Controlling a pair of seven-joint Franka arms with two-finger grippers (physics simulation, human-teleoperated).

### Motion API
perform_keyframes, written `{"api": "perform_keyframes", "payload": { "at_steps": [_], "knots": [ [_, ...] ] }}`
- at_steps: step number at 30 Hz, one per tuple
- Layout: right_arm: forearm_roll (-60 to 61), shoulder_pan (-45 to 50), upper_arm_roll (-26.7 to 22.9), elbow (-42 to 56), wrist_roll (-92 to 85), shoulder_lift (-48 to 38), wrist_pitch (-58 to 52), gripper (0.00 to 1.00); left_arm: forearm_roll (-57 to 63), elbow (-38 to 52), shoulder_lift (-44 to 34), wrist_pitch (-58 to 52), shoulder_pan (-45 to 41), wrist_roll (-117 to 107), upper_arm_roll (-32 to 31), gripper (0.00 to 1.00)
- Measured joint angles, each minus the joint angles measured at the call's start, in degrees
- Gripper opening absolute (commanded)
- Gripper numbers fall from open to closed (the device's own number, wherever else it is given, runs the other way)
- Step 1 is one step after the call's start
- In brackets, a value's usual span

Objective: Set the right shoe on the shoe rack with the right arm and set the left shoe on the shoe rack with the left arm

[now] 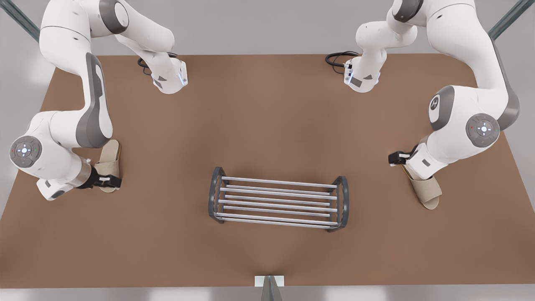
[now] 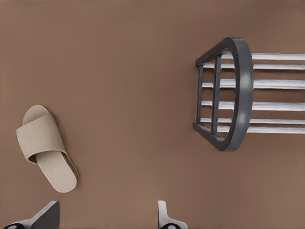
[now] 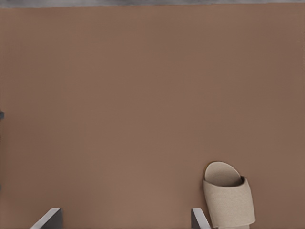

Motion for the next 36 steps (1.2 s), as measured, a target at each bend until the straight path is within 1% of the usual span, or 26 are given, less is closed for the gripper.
{"api": "perform_keyframes", "payload": {
  "at_steps": [4,5,7,8,9,10,11,12,13,15,18,20,21,23,26,30,31,32,34,36],
  "knots": [
    [0.0,-0.2,-0.1,-0.2,0.5,0.3,2.0,1.00,-0.1,0.0,-0.7,1.3,0.3,-0.7,0.0,1.00],
    [0.1,-0.7,-0.1,-0.4,0.7,0.3,1.7,1.00,-0.2,-5.2,-4.2,1.8,2.6,-0.9,-0.1,1.00],
    [0.1,-1.3,0.0,-0.8,0.9,0.3,-0.5,1.00,0.8,-33.1,-20.2,10.9,7.0,-1.2,-0.1,1.00],
    [0.1,-1.5,0.0,-0.9,0.9,-0.4,-2.9,1.00,1.8,-45.1,-26.7,17.6,8.4,-1.3,-0.2,1.00],
    [0.1,-1.9,0.1,-1.0,0.9,-1.5,-5.7,1.00,3.2,-55.8,-30.7,25.7,8.4,-1.4,-0.4,1.00],
    [0.1,-2.0,0.1,-1.2,0.9,-2.5,-9.0,1.00,5.6,-64.7,-31.6,35.1,10.2,-1.5,-1.0,1.00],
    [0.2,-2.2,0.1,-2.3,0.8,-4.0,-12.0,1.00,8.1,-70.9,-31.1,44.6,13.4,-1.5,-1.9,1.00],
    [0.2,-2.5,0.2,-5.1,0.8,-6.7,-13.8,1.00,10.0,-74.5,-30.6,53.0,16.1,-1.6,-2.7,1.00],
    [0.2,-2.9,0.2,-9.3,0.8,-10.4,-13.9,1.00,11.5,-76.5,-28.4,60.7,18.2,-1.7,-3.1,1.00],
    [0.2,-3.3,0.3,-19.5,0.7,-18.3,-9.3,1.00,13.7,-78.1,-24.3,73.5,21.4,-1.7,-3.4,1.00],
    [0.3,-4.1,0.3,-39.5,0.6,-31.2,5.4,1.00,15.5,-78.5,-19.9,86.1,25.6,-1.9,-3.5,0.99],
    [0.2,-5.5,0.3,-45.6,0.5,-36.0,15.5,1.00,16.5,-78.5,-16.8,91.6,28.7,-1.9,-3.3,0.99],
    [0.1,-6.6,0.3,-47.4,0.3,-36.2,20.9,1.00,17.1,-78.4,-15.3,93.7,30.3,-2.0,-3.3,0.99],
    [0.0,-9.3,0.3,-48.9,-0.1,-35.9,31.1,1.00,17.8,-77.9,-11.9,97.1,33.5,-2.0,-3.1,0.99],
    [0.0,-10.4,0.3,-50.7,-0.8,-33.4,45.0,1.00,18.0,-76.5,-7.7,100.5,36.8,-2.1,-2.5,0.99],
    [0.0,-11.3,0.3,-51.1,-1.4,-24.1,62.1,1.00,18.0,-74.0,-3.3,103.2,37.1,-2.2,-1.7,0.99],
    [0.1,-11.8,0.3,-52.1,-1.5,-19.7,67.4,1.00,18.0,-73.5,-1.4,104.2,37.0,-2.2,-1.6,0.99],
    [0.1,-12.8,0.2,-53.7,-1.8,-17.2,72.3,1.00,18.1,-73.0,0.0,105.1,36.9,-2.2,-1.5,0.99],
    [0.1,-18.9,0.3,-54.8,-2.5,-13.0,79.9,1.00,18.2,-71.9,1.8,106.5,36.6,-2.3,-0.9,0.99],
    [0.0,-25.8,0.2,-54.9,-3.6,-10.4,85.4,1.00,18.5,-71.1,2.4,107.5,35.1,-2.3,1.8,0.99]
  ]
}}
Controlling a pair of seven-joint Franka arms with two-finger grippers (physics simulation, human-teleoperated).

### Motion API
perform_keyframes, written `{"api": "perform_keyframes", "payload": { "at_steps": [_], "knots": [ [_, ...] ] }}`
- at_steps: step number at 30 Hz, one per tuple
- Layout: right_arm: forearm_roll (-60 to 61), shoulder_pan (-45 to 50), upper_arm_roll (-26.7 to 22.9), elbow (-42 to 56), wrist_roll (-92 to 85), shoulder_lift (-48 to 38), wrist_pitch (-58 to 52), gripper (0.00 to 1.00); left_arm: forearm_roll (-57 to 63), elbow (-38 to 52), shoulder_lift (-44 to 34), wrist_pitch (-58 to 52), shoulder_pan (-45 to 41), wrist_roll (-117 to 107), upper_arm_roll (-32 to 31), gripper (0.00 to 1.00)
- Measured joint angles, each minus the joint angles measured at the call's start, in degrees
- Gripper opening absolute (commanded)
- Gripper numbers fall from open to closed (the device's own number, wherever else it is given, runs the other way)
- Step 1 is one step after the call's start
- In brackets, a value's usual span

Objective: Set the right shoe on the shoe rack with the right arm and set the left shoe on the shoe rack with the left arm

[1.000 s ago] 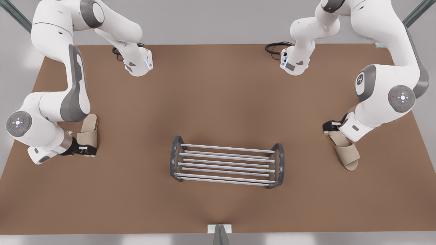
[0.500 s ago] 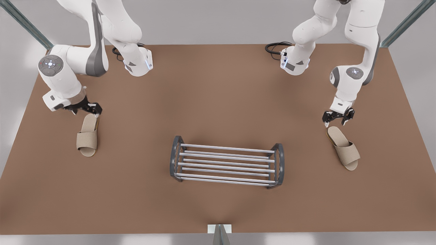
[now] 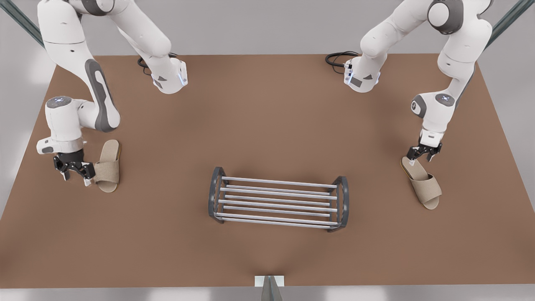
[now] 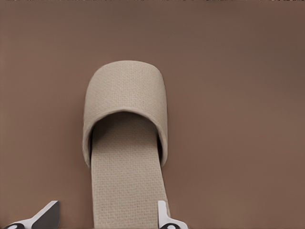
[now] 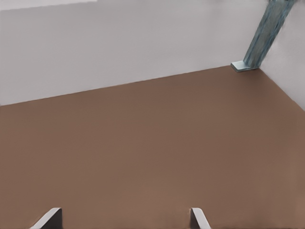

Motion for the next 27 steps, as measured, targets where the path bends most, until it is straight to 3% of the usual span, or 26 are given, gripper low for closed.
{"api": "perform_keyframes", "payload": {
  "at_steps": [9,21,27],
  "knots": [
    [-0.2,-3.8,0.0,-2.2,-5.6,4.5,10.8,1.00,0.3,5.6,4.2,2.0,-1.1,0.0,2.6,0.99],
    [-0.2,-2.0,0.4,-16.1,-9.9,-0.1,13.4,1.00,-0.2,11.4,9.2,2.5,-3.2,0.1,2.7,0.99],
    [-0.2,-6.0,0.4,-18.1,-14.0,1.8,13.7,1.00,-0.2,12.1,10.3,2.6,-3.2,0.1,3.0,0.99]
  ]
}}
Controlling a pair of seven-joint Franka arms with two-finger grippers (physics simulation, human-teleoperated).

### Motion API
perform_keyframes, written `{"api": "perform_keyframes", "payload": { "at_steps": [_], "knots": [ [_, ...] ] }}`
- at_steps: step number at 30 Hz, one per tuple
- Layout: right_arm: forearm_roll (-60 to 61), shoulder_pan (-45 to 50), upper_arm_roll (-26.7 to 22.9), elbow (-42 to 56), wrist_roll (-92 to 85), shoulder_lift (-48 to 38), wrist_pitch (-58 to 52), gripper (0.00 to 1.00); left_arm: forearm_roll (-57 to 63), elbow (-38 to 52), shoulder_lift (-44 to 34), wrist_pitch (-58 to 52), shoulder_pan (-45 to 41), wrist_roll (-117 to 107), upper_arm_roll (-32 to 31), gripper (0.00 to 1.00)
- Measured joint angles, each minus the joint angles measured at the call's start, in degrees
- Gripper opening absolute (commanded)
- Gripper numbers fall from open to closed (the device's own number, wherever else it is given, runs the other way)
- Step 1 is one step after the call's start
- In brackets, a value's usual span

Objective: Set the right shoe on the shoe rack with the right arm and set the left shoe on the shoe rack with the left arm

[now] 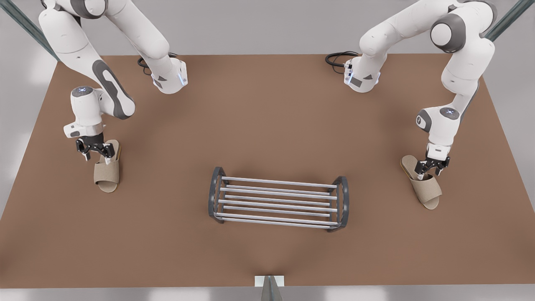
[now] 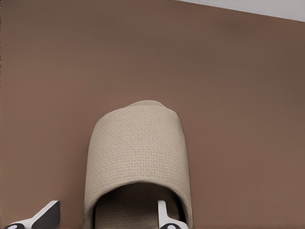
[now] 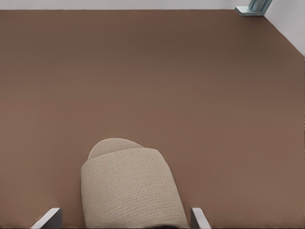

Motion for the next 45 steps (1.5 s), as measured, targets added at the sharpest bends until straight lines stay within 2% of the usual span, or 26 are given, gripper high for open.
{"api": "perform_keyframes", "payload": {
  "at_steps": [11,13,19,21,22,23,24,29,32,38,45],
  "knots": [
    [-0.4,-7.2,0.0,0.4,-11.0,4.3,0.3,1.00,0.2,0.6,0.7,0.1,-0.2,0.0,0.7,0.99],
    [-0.4,-7.1,0.0,0.5,-12.7,4.7,0.3,1.00,0.2,0.7,0.7,0.1,-0.4,0.0,0.8,0.87],
    [-1.4,-5.5,-0.1,2.7,-17.0,6.7,0.3,1.00,0.3,1.0,0.3,0.1,-0.3,0.0,0.8,0.86],
    [-2.0,-5.8,-0.1,3.3,-18.4,7.5,0.3,1.00,0.3,1.1,0.3,0.1,-0.3,0.0,0.8,0.61],
    [-2.2,-5.9,-0.1,3.5,-19.0,7.8,0.3,1.00,0.3,1.1,0.3,0.1,-0.3,0.0,0.8,0.52],
    [-2.3,-5.9,-0.1,3.5,-19.6,8.0,0.3,1.00,0.2,1.1,0.3,0.1,-0.3,0.0,0.8,0.49],
    [-2.4,-5.9,-0.1,3.7,-20.2,8.2,0.3,1.00,0.2,1.2,0.3,0.1,-0.3,0.0,0.9,0.41],
    [-2.7,-6.0,-0.2,5.5,-22.7,10.4,0.3,1.00,0.1,1.7,0.3,0.1,-0.8,0.0,2.1,0.31],
    [-2.7,-6.4,-0.3,6.4,-23.8,11.8,0.3,1.00,-1.0,1.9,-0.1,0.1,-0.7,0.1,2.1,0.22],
    [-2.7,-6.1,-0.3,6.9,-25.6,12.3,0.3,1.00,-3.1,2.0,-3.8,-0.1,-1.0,-0.3,0.5,0.21],
    [-2.7,-5.9,-0.3,8.6,-27.0,14.0,0.3,1.00,-3.6,3.8,-14.5,-10.6,-1.8,-4.7,-12.3,0.21]
  ]
}}
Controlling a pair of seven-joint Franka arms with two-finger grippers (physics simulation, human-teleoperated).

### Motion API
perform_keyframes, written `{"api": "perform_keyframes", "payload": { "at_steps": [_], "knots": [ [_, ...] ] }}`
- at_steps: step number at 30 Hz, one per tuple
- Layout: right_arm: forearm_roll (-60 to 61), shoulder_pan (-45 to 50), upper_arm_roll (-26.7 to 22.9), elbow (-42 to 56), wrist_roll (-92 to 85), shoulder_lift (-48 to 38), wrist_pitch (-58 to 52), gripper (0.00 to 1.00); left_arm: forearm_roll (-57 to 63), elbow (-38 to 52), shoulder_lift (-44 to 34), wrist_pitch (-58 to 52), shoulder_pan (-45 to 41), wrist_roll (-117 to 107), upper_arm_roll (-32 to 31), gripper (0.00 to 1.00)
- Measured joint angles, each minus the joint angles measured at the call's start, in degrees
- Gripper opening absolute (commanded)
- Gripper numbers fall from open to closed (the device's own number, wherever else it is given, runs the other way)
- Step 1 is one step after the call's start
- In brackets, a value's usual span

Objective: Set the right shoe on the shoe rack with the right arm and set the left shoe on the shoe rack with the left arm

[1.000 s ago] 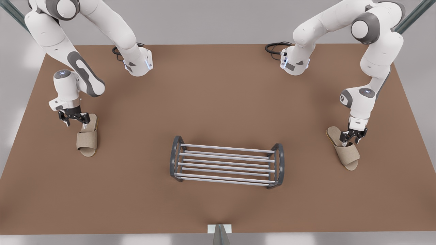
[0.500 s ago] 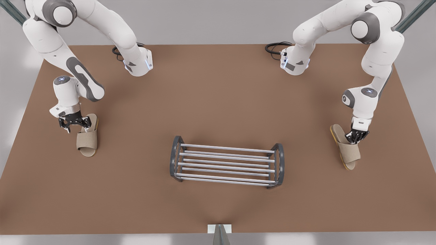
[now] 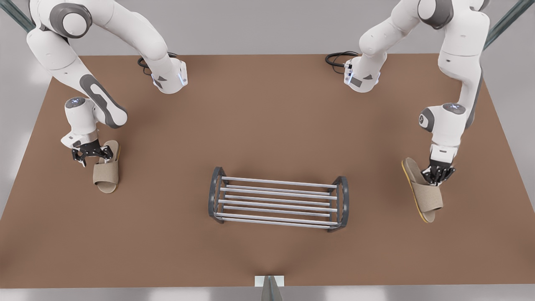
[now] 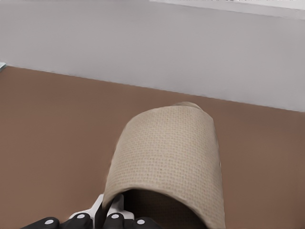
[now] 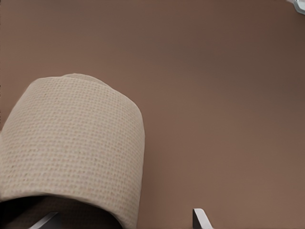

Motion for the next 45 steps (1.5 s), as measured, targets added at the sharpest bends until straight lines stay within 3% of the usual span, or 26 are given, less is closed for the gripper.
{"api": "perform_keyframes", "payload": {
  "at_steps": [3,10,21,33,42,43,44,45],
  "knots": [
    [0.0,0.1,0.0,0.7,-0.4,0.7,0.0,1.00,0.0,4.7,-1.1,-6.1,-4.3,-2.4,-3.1,0.21],
    [0.0,0.2,0.0,2.2,-1.2,2.1,0.0,1.00,0.6,24.4,-0.7,-24.9,-20.2,-8.6,-3.5,0.21],
    [0.0,-0.5,0.0,3.8,-1.9,3.1,0.0,1.00,9.0,40.0,5.2,-45.3,-38.5,-20.3,-3.0,0.21],
    [0.0,0.5,0.3,4.2,-1.6,2.9,0.0,1.00,39.2,39.3,11.0,-53.2,-44.9,-36.7,-2.9,0.21],
    [0.3,-0.2,0.2,6.3,-1.3,3.6,-0.1,1.00,46.2,36.2,10.9,-54.2,-44.9,-46.7,-3.1,0.21],
    [0.4,-0.1,0.2,6.3,-1.2,3.7,-0.1,1.00,46.5,36.0,10.9,-54.3,-44.9,-47.5,-3.1,0.29],
    [0.4,0.0,0.1,6.3,-1.2,4.0,-0.1,1.00,46.7,35.8,10.9,-54.3,-45.0,-48.3,-3.1,1.00],
    [0.4,0.1,0.1,6.3,-1.2,4.1,-0.1,1.00,46.8,35.2,10.8,-54.3,-45.2,-49.0,-3.1,1.00]
  ]
}}
